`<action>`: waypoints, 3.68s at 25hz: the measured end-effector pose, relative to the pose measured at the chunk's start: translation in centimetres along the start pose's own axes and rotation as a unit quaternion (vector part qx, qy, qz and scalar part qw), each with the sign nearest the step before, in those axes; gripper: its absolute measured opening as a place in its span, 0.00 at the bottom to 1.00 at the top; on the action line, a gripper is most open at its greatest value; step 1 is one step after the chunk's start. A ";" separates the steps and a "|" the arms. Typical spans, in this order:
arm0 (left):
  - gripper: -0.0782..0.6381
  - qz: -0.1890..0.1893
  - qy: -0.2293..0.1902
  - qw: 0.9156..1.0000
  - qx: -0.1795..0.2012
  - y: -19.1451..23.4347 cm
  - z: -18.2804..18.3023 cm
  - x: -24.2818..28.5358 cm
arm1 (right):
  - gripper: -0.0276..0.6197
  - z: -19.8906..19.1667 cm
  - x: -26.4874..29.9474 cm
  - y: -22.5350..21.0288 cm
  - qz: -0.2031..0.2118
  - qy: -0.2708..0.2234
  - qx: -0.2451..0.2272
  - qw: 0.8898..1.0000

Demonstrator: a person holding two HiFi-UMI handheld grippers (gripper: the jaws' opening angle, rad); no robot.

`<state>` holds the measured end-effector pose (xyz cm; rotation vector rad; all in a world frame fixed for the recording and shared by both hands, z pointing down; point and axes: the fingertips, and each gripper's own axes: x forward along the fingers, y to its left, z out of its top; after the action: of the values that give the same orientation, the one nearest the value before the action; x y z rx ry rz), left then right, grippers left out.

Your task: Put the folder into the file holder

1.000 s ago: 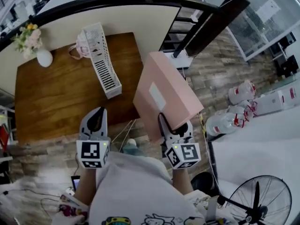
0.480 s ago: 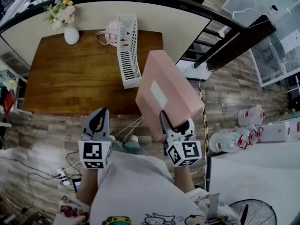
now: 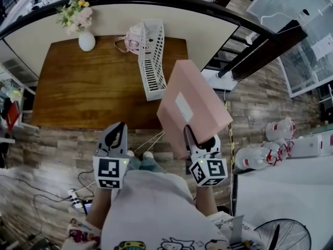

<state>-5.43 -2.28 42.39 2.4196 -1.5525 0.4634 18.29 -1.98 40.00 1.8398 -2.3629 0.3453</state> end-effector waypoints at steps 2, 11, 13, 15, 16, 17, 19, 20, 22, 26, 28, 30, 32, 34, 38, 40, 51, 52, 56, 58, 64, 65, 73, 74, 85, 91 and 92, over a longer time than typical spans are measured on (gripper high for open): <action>0.12 -0.001 -0.002 1.000 -0.001 0.3 0.0 -0.1 | 0.46 0.1 -0.1 0.2 -0.003 -0.001 0.000 1.000; 0.12 -0.018 -0.001 1.000 -0.001 1.0 -0.2 0.6 | 0.46 1.0 -0.1 0.6 -0.021 -0.007 -0.007 1.000; 0.12 -0.023 -0.001 1.000 -0.001 0.9 -0.2 0.8 | 0.46 1.4 -0.2 0.6 -0.024 -0.013 -0.010 1.000; 0.12 -0.027 -0.002 1.000 -0.001 0.9 -0.1 1.1 | 0.46 2.0 -0.2 0.6 -0.026 -0.018 -0.012 0.999; 0.12 -0.028 -0.003 1.000 0.000 0.8 -0.1 1.2 | 0.46 2.3 -0.2 0.6 -0.027 -0.021 -0.014 0.999; 0.12 -0.030 -0.003 1.000 0.000 0.7 0.0 1.3 | 0.46 2.7 -0.2 0.5 -0.027 -0.025 -0.015 0.999; 0.12 -0.034 -0.004 0.999 0.002 0.6 0.0 1.6 | 0.46 3.4 0.0 0.5 -0.025 -0.035 -0.016 0.999; 0.12 -0.036 -0.005 0.999 0.002 0.5 0.1 1.7 | 0.46 3.8 0.0 0.5 -0.024 -0.040 -0.017 0.999; 0.12 -0.039 -0.007 0.999 0.002 0.4 0.2 1.9 | 0.46 4.7 0.2 0.7 -0.022 -0.048 -0.017 0.998; 0.12 -0.045 -0.010 0.999 0.002 0.2 0.4 2.1 | 0.46 6.2 0.7 1.3 -0.016 -0.063 -0.021 0.998; 0.12 -0.048 -0.011 0.999 0.003 0.1 0.5 2.1 | 0.46 6.7 1.1 1.6 -0.013 -0.069 -0.024 0.997; 0.12 -0.050 -0.011 0.999 0.004 0.1 0.5 2.2 | 0.46 7.2 1.7 2.0 -0.009 -0.073 -0.027 0.997; 0.12 -0.051 -0.012 0.999 0.005 0.1 0.6 2.2 | 0.46 7.5 2.3 2.3 -0.006 -0.076 -0.030 0.997; 0.12 -0.053 -0.012 0.999 0.006 -0.2 0.6 2.2 | 0.46 7.7 2.8 2.5 -0.004 -0.077 -0.035 0.996; 0.12 -0.053 -0.016 0.998 0.004 -0.7 0.8 2.1 | 0.46 8.5 3.1 2.6 -0.009 -0.073 -0.050 0.996; 0.12 -0.052 -0.017 0.999 0.003 -0.7 0.9 2.2 | 0.46 9.0 3.1 2.6 -0.007 -0.076 -0.053 0.996; 0.12 -0.042 -0.015 0.999 0.001 -0.1 0.9 2.7 | 0.46 9.8 6.2 3.1 0.008 -0.094 -0.050 0.994; 0.12 -0.040 -0.015 0.999 0.001 0.0 0.9 2.8 | 0.46 9.8 6.6 3.1 0.008 -0.094 -0.050 0.994; 0.12 -0.032 -0.015 0.999 -0.002 0.6 1.1 3.2 | 0.46 10.4 8.7 3.4 0.010 -0.099 -0.057 0.993; 0.12 -0.028 -0.015 0.999 -0.004 0.9 1.2 3.5 | 0.46 10.6 9.7 3.6 0.010 -0.103 -0.061 0.993; 0.12 -0.019 -0.012 1.000 -0.009 1.9 1.3 4.5 | 0.46 11.0 12.5 4.0 0.014 -0.108 -0.061 0.992; 0.12 -0.018 -0.012 1.000 -0.010 2.1 1.3 4.6 | 0.46 11.0 13.0 4.0 0.014 -0.109 -0.062 0.992; 0.12 -0.016 -0.003 1.000 -0.012 3.5 1.3 6.0 | 0.46 11.5 16.1 4.3 0.003 -0.130 -0.058 0.990; 0.12 -0.016 -0.002 1.000 -0.012 3.7 1.2 6.1 | 0.46 11.6 16.5 4.3 0.002 -0.132 -0.057 0.990; 0.12 -0.024 0.009 1.000 -0.015 5.3 1.0 7.7 | 0.46 11.5 20.1 4.6 -0.010 -0.145 -0.043 0.988; 0.12 -0.031 0.017 0.999 -0.020 5.4 0.5 8.0 | 0.46 11.7 20.9 4.4 -0.013 -0.162 -0.030 0.986; 0.12 -0.032 0.018 0.999 -0.020 5.4 0.5 8.0 | 0.46 11.7 21.0 4.4 -0.013 -0.164 -0.030 0.986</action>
<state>-7.14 -11.40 45.14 2.4086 -1.4519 0.4554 9.27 -23.66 33.24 2.0314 -2.5144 -0.0371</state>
